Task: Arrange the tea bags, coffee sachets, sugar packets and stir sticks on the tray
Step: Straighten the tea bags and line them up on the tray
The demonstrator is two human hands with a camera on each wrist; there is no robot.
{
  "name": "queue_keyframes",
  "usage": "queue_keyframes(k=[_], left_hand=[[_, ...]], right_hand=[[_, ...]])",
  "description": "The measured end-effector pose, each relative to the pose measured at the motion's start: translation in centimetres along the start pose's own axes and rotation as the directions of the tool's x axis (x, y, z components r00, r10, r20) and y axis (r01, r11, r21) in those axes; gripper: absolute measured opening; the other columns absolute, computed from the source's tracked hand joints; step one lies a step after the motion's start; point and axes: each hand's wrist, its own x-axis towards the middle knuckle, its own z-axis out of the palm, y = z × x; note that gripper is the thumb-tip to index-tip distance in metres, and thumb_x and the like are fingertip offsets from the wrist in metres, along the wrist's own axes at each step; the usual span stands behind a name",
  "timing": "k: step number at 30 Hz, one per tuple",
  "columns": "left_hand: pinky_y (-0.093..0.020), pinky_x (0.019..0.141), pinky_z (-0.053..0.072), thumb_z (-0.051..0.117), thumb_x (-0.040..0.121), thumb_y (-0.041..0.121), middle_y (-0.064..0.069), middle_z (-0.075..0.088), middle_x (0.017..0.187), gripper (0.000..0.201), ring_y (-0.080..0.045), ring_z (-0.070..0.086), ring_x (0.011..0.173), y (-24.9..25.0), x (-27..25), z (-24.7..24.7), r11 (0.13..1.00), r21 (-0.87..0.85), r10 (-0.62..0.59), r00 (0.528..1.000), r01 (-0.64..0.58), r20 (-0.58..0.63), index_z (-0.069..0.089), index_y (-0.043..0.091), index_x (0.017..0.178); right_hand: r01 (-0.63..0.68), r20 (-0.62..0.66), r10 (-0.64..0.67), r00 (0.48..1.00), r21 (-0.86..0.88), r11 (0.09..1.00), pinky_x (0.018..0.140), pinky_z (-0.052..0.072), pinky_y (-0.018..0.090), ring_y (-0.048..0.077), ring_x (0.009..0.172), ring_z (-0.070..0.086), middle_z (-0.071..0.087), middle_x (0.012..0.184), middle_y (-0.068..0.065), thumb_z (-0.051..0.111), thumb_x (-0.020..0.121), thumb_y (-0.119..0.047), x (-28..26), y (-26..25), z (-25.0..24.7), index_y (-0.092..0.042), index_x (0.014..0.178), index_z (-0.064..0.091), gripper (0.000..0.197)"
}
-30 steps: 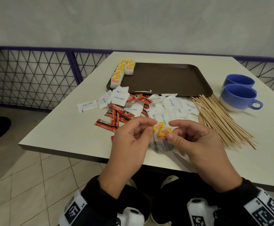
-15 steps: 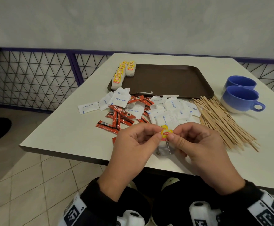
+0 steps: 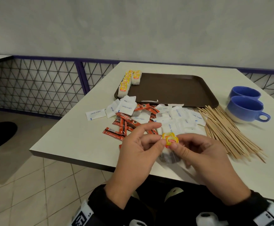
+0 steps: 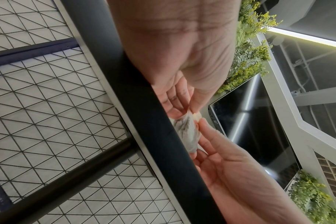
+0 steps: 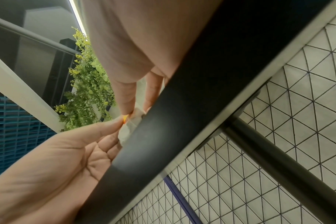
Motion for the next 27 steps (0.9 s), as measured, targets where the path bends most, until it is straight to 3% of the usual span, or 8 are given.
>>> queue_keyframes(k=[4,8,12,14,18,22,24,27], left_hand=[[-0.039,0.090,0.059,0.071,0.090,0.003,-0.003,0.079,0.095,0.034,-0.021,0.074,0.096,0.2,-0.2,0.0,1.000,0.010,-0.008,1.000,0.008,-0.019,0.067,0.022,0.118],[-0.040,0.093,0.058,0.073,0.090,0.005,0.000,0.079,0.097,0.029,-0.019,0.074,0.099,0.2,-0.1,-0.6,0.999,0.022,-0.039,0.999,0.039,0.001,0.071,0.024,0.112],[-0.033,0.091,0.058,0.075,0.089,0.008,0.002,0.079,0.096,0.026,-0.016,0.074,0.098,0.2,-0.8,-1.6,0.998,0.050,-0.043,0.999,0.043,0.010,0.074,0.027,0.107],[-0.033,0.089,0.058,0.075,0.089,0.008,0.001,0.079,0.097,0.025,-0.017,0.074,0.098,0.8,-0.7,-2.6,0.998,0.046,-0.047,0.999,0.047,-0.005,0.075,0.028,0.104],[-0.046,0.093,0.057,0.072,0.089,0.023,0.004,0.079,0.099,0.016,-0.016,0.074,0.095,4.1,1.4,-5.9,0.990,0.139,0.023,0.999,-0.029,0.040,0.074,0.033,0.102],[-0.039,0.087,0.058,0.065,0.096,0.035,0.007,0.077,0.094,0.010,-0.010,0.072,0.090,7.8,5.2,-10.0,0.921,0.368,0.079,0.986,-0.129,0.147,0.074,0.030,0.096],[-0.040,0.085,0.058,0.064,0.096,0.038,0.006,0.076,0.090,0.014,-0.010,0.071,0.087,8.6,7.3,-11.8,0.870,0.477,0.054,0.986,-0.125,0.160,0.074,0.029,0.093],[-0.038,0.084,0.059,0.062,0.095,0.046,0.010,0.076,0.088,0.020,-0.003,0.071,0.081,8.8,10.6,-13.9,0.769,0.639,-0.090,0.985,-0.025,0.147,0.073,0.029,0.092]], right_hand=[[-0.047,0.028,0.047,0.998,-0.013,0.999,0.046,0.043,0.022,0.013,0.051,0.053,0.070,0.067,0.015,0.080,0.075,-0.017,0.2,-0.3,0.2,-0.012,0.083,0.081,0.009],[-0.196,0.103,0.196,0.975,-0.013,0.981,0.048,0.043,0.022,0.019,0.054,0.053,0.068,0.067,0.021,0.081,0.071,-0.015,1.0,-0.5,0.6,-0.006,0.080,0.080,0.013],[-0.267,0.208,0.300,0.931,-0.172,0.948,0.050,0.042,0.028,0.024,0.055,0.051,0.068,0.066,0.023,0.082,0.068,-0.024,2.0,-2.1,0.8,-0.005,0.077,0.077,0.022],[-0.242,0.291,0.328,0.899,-0.293,0.925,0.058,0.047,0.034,0.024,0.062,0.056,0.071,0.074,0.022,0.081,0.069,-0.031,2.8,-3.6,0.8,-0.007,0.079,0.077,0.027],[-0.144,0.330,0.297,0.896,-0.418,0.897,0.060,0.053,0.027,0.013,0.060,0.062,0.074,0.075,0.011,0.075,0.075,-0.032,6.2,-7.7,1.3,-0.014,0.077,0.078,0.018],[-0.070,0.325,0.232,0.917,-0.443,0.894,0.060,0.052,0.032,0.016,0.061,0.061,0.075,0.079,0.011,0.073,0.078,-0.032,11.8,-10.8,1.9,-0.010,0.084,0.074,0.022],[-0.036,0.323,0.231,0.918,-0.512,0.858,0.064,0.056,0.035,0.022,0.065,0.062,0.075,0.081,0.009,0.074,0.082,-0.034,15.2,-10.9,2.2,-0.012,0.087,0.072,0.022],[-0.007,0.305,0.243,0.921,-0.610,0.792,0.076,0.060,0.045,0.029,0.074,0.066,0.076,0.089,0.012,0.075,0.089,-0.035,20.9,-9.6,2.5,-0.018,0.087,0.072,0.017]])
